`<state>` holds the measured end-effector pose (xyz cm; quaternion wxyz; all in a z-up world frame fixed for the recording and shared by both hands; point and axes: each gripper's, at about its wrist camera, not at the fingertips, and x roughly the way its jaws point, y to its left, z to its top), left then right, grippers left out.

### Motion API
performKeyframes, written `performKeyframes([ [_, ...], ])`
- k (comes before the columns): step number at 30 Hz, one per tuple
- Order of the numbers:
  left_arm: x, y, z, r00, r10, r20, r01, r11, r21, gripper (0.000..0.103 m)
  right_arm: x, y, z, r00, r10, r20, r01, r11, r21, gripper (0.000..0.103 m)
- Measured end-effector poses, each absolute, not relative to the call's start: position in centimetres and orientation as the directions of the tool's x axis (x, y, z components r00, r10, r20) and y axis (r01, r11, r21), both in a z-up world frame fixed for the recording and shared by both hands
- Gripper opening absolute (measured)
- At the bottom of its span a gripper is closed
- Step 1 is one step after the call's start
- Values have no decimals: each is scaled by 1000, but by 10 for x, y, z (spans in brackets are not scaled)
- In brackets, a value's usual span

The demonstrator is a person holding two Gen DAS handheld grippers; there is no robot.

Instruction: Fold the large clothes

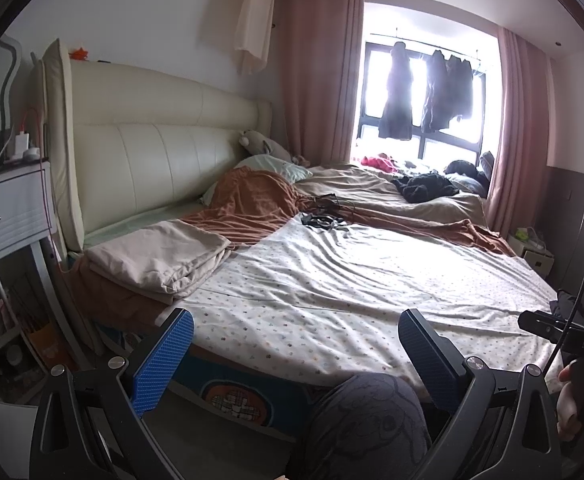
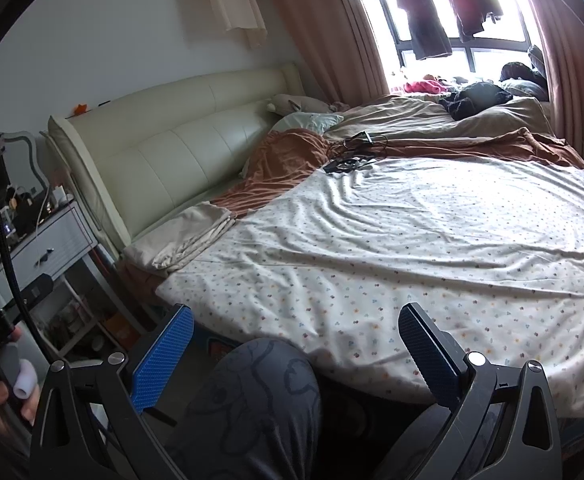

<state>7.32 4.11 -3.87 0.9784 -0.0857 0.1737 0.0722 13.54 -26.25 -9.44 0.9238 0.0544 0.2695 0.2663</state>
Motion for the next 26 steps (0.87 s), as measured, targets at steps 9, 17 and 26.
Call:
performKeyframes([
  [9, 72, 38, -37, 932, 102, -348, -158, 978, -138, 103, 137, -262, -96, 709, 523, -474, -461, 852, 250, 103],
  [17, 70, 38, -37, 936, 101, -336, -155, 978, -138, 103, 138, -261, -101, 703, 523, -482, -458, 852, 256, 103],
  [26, 70, 39, -37, 937, 100, -335, -153, 979, -136, 103, 137, -262, -102, 704, 516, -489, -445, 856, 263, 103],
])
